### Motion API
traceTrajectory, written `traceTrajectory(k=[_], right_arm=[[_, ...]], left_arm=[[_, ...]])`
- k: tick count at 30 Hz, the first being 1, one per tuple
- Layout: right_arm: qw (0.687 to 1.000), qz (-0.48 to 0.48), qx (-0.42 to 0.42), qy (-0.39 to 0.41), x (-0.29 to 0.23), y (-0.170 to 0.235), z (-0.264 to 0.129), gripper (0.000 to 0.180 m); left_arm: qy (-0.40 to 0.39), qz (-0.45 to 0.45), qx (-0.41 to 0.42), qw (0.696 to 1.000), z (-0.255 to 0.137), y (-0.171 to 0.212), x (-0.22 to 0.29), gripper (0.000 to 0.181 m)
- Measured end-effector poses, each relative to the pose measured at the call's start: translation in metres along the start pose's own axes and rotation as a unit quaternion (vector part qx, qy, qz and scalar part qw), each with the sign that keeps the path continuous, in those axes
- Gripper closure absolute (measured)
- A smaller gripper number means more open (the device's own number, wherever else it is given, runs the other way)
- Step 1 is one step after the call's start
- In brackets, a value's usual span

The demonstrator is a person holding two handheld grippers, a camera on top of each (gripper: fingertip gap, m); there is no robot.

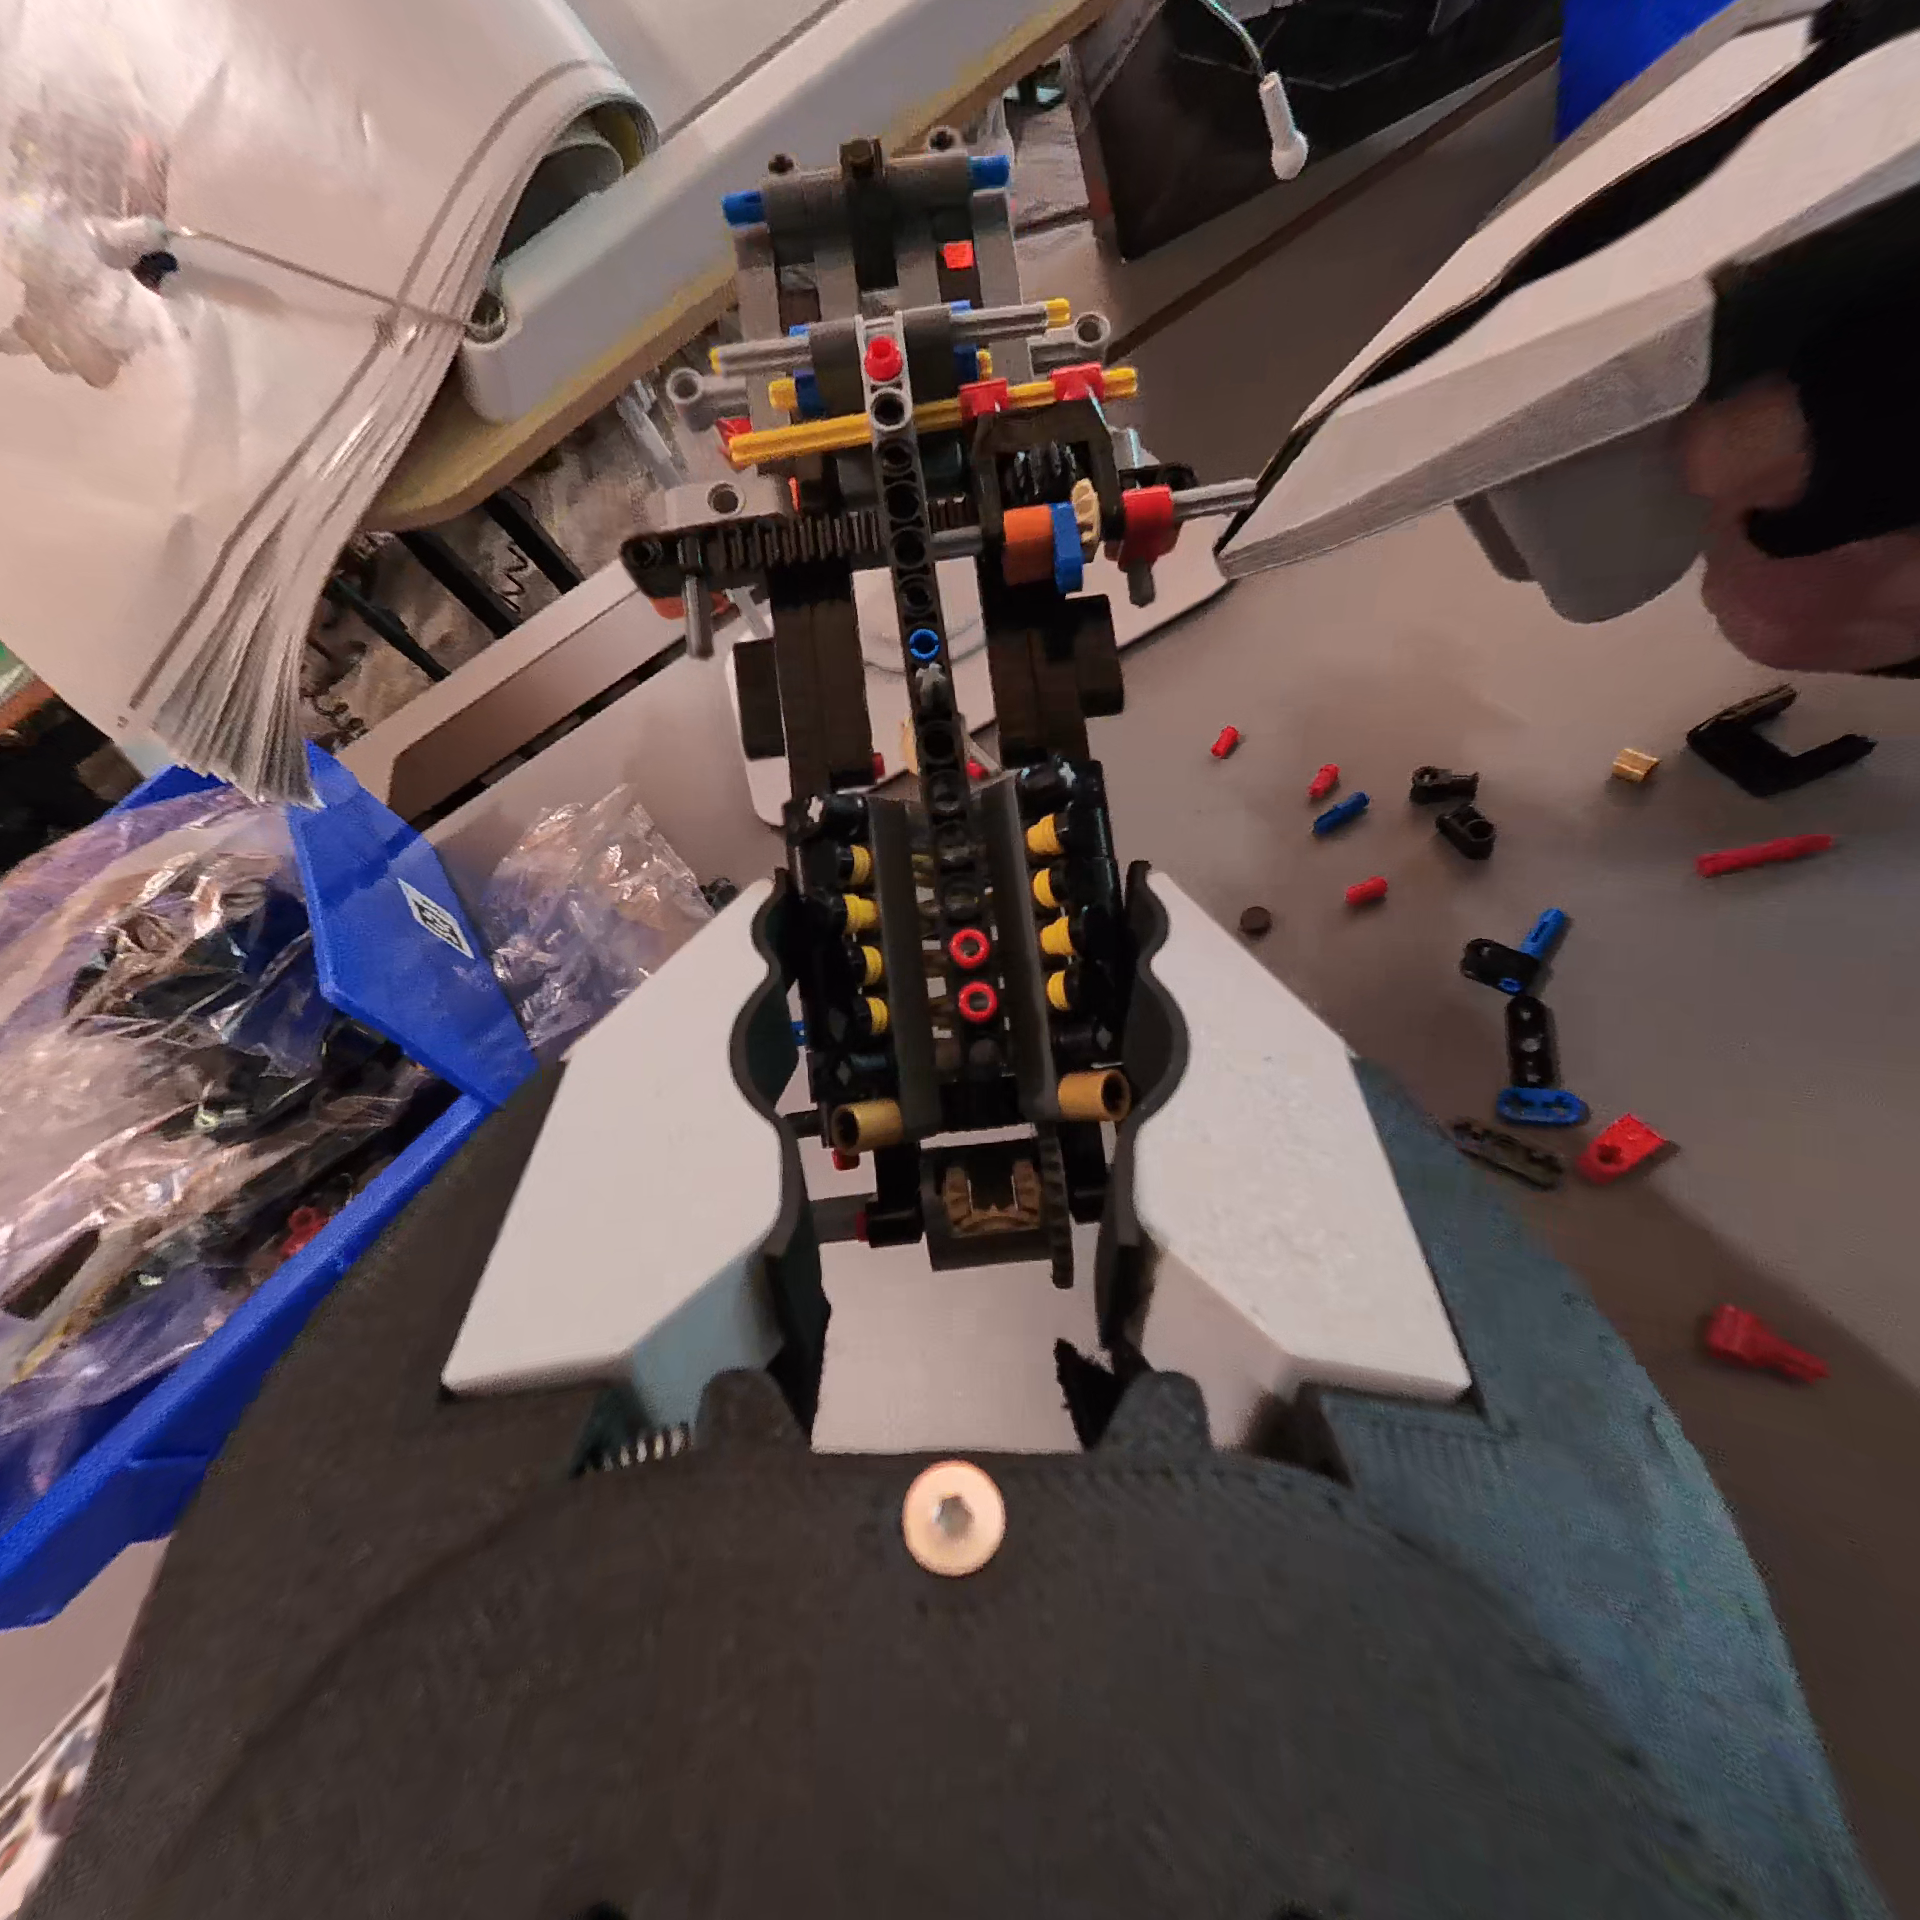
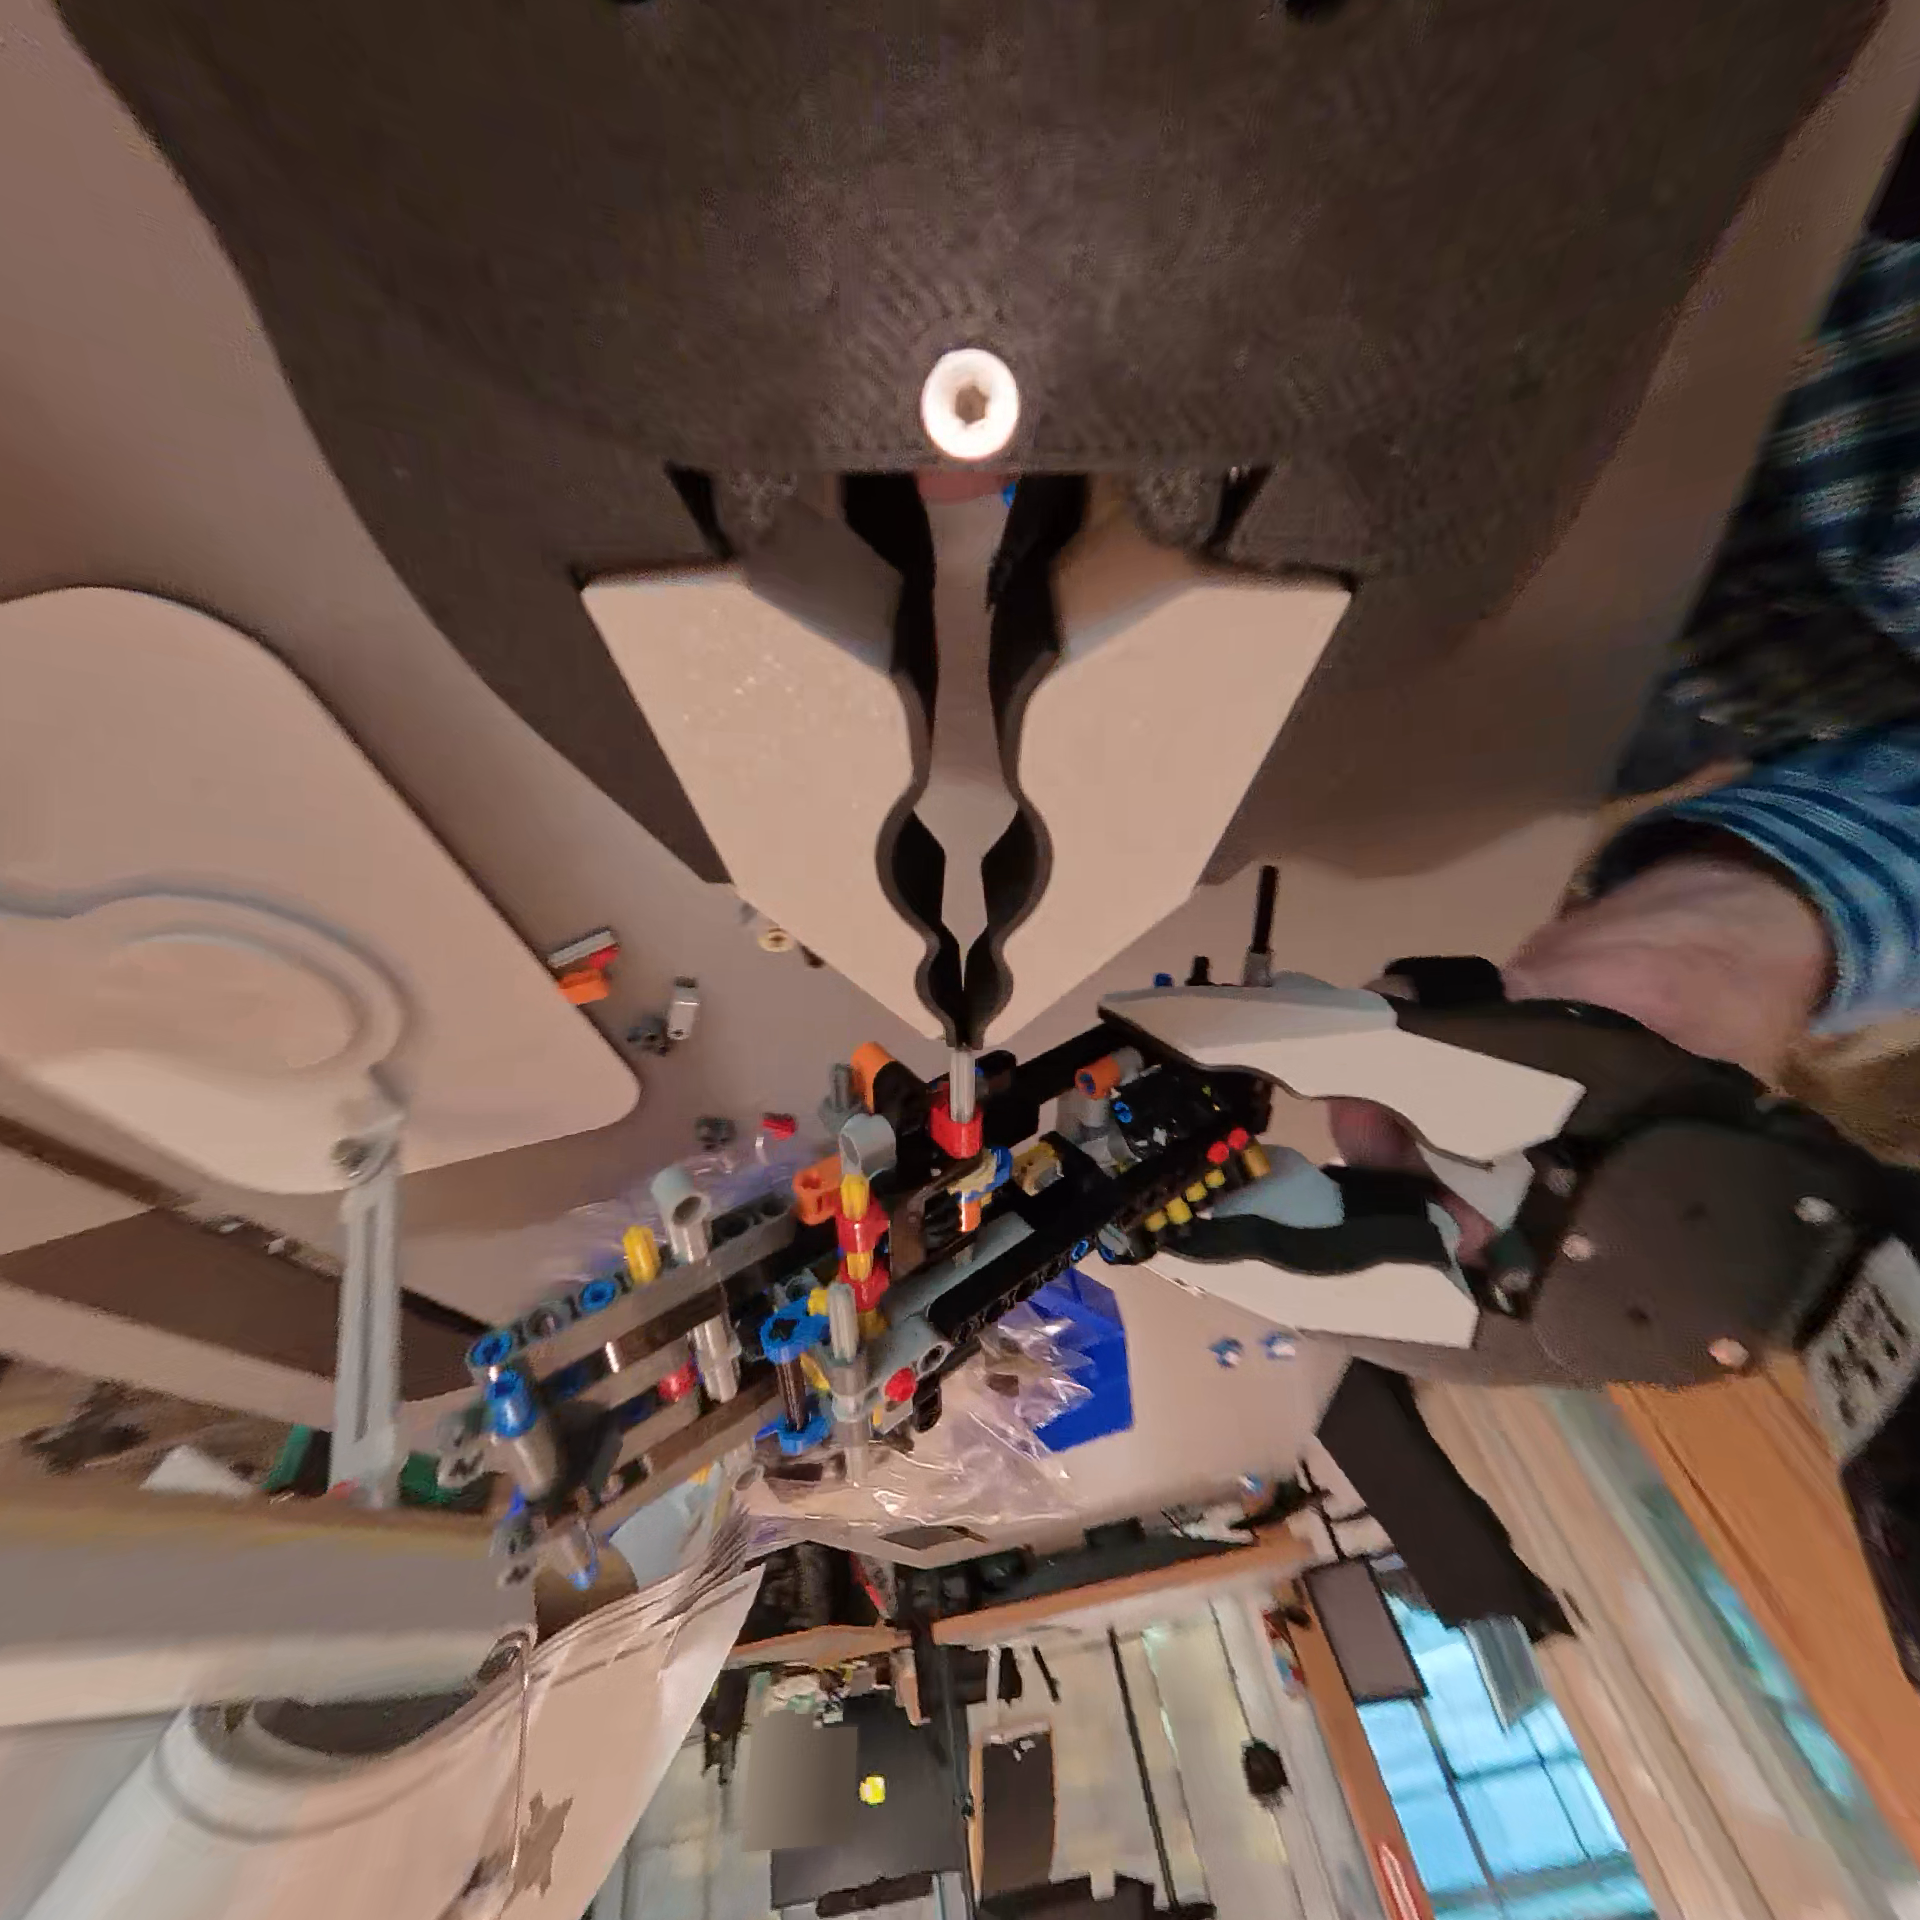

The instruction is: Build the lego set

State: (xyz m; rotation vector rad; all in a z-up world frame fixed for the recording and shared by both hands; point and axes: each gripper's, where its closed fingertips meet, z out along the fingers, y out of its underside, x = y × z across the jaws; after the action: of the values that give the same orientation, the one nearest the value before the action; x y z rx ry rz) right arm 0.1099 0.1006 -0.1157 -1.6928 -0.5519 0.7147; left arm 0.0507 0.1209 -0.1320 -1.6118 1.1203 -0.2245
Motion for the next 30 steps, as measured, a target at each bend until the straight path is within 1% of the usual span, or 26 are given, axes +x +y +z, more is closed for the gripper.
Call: traceTrajectory(k=[4, 5, 6, 8, 9, 10, 13, 16, 19, 22, 27, 28, 30], right_arm=[[0.999, 0.031, 0.007, -0.022, -0.001, -0.001, 0.001, 0.18], [0.999, 0.037, 0.007, -0.024, -0.001, -0.001, 0.001, 0.17], [0.998, 0.047, 0.007, -0.032, -0.002, -0.001, 0.002, 0.167], [0.997, 0.067, 0.009, -0.045, -0.004, -0.002, 0.002, 0.169], [0.996, 0.076, 0.009, -0.046, -0.003, -0.002, 0.002, 0.177], [0.995, 0.082, 0.009, -0.047, -0.003, -0.002, 0.001, 0.179], [0.996, 0.075, 0.003, -0.043, -0.001, -0.001, 0.0, 0.179], [0.999, 0.034, -0.005, -0.012, 0.001, 0.001, 0.0, 0.179], [0.995, -0.073, -0.033, 0.052, 0.006, 0.003, 0.0, 0.179], [0.976, -0.179, -0.058, 0.11, 0.007, 0.003, -0.001, 0.179], [0.919, -0.33, -0.102, 0.189, 0.013, 0.003, -0.004, 0.179], [0.915, -0.339, -0.102, 0.194, 0.013, 0.003, -0.004, 0.179], [0.922, -0.326, -0.098, 0.186, 0.013, 0.001, -0.004, 0.179]], left_arm=[[-0.001, 0.001, 0.001, 1.0, -0.001, 0.0, -0.001, 0.119], [-0.002, 0.003, -0.001, 1.0, 0.0, 0.001, -0.001, 0.119], [-0.005, 0.009, -0.002, 1.0, 0.0, 0.001, -0.001, 0.12], [-0.007, 0.02, -0.002, 1.0, 0.0, 0.0, 0.001, 0.12], [-0.006, 0.02, 0.0, 1.0, -0.001, 0.0, 0.002, 0.12], [-0.006, 0.02, 0.001, 1.0, -0.001, -0.001, 0.003, 0.12], [-0.007, 0.025, 0.0, 1.0, -0.001, -0.002, 0.004, 0.12], [-0.006, 0.024, -0.005, 1.0, -0.001, -0.001, 0.004, 0.12], [-0.003, 0.021, -0.012, 1.0, 0.0, 0.001, 0.006, 0.12], [0.002, 0.014, -0.014, 1.0, -0.001, 0.0, 0.007, 0.119], [0.007, 0.01, -0.024, 1.0, -0.001, -0.002, 0.008, 0.119], [0.007, 0.01, -0.025, 1.0, -0.001, -0.002, 0.007, 0.119], [0.008, 0.009, -0.024, 1.0, -0.002, -0.002, 0.007, 0.119]])
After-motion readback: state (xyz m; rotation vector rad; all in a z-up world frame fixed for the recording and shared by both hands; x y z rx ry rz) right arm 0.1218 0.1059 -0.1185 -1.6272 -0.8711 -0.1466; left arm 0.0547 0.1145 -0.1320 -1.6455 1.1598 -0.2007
